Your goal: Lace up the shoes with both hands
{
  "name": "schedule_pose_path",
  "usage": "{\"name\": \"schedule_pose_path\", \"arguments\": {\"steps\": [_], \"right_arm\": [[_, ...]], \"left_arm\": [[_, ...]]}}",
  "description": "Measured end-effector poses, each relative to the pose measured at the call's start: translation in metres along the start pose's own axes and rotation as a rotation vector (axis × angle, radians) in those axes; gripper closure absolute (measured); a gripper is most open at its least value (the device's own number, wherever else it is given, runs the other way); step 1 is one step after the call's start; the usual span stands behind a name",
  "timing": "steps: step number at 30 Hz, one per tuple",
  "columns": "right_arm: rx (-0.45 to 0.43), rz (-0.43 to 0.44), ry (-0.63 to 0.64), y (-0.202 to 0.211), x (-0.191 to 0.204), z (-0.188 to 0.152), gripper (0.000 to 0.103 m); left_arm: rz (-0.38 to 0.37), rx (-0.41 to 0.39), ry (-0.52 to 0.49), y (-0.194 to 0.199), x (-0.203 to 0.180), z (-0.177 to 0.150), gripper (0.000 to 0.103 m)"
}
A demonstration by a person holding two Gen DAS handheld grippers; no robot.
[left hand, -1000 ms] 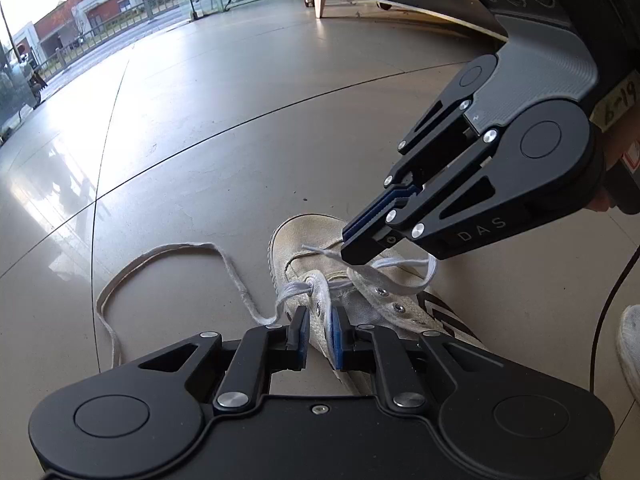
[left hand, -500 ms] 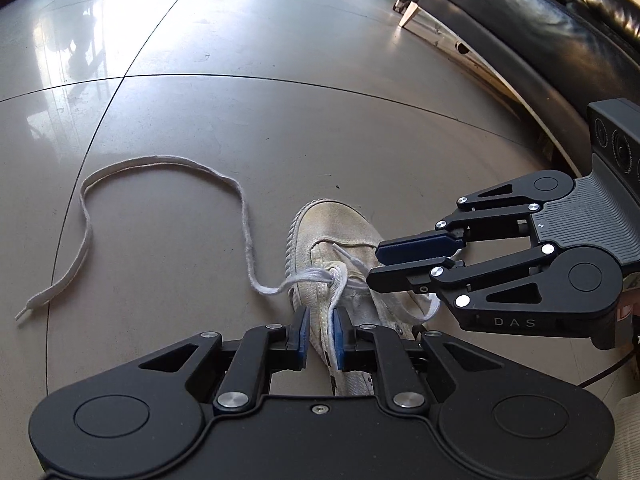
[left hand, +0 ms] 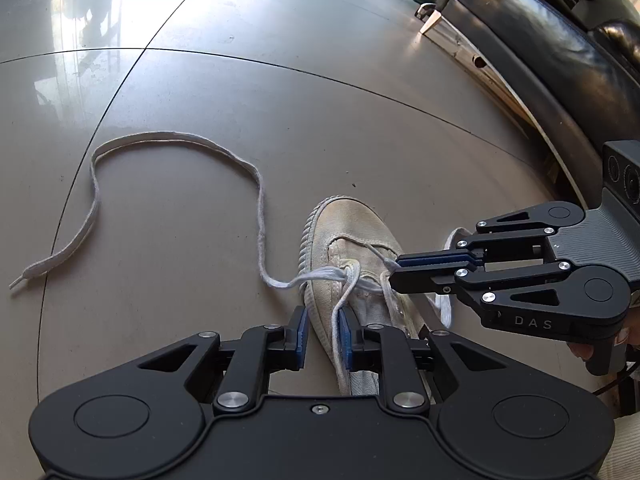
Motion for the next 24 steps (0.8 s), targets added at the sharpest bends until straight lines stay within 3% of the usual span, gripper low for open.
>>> {"name": "schedule_pose_path", "arguments": {"steps": [8,24], "right_arm": [[0.051,0.041,0.052,-0.012,0.019,-0.002,0.096],[0.054,-0.051,0.037,-0.02,0.009,-0.001,0.092]], "left_arm": [[0.007,-0.001,-0.01,0.001,0.0,-0.001,0.084],[0.01,0.0,-0.02,0.001,-0.001,-0.001,0.082]]}}
Point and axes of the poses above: each gripper's, at about its wrist camera, not at the fingertips, and y roughly against the way its jaws point, x to its left, z to its top, the point moved 1 cm from there along -y, roughly the way its jaws point
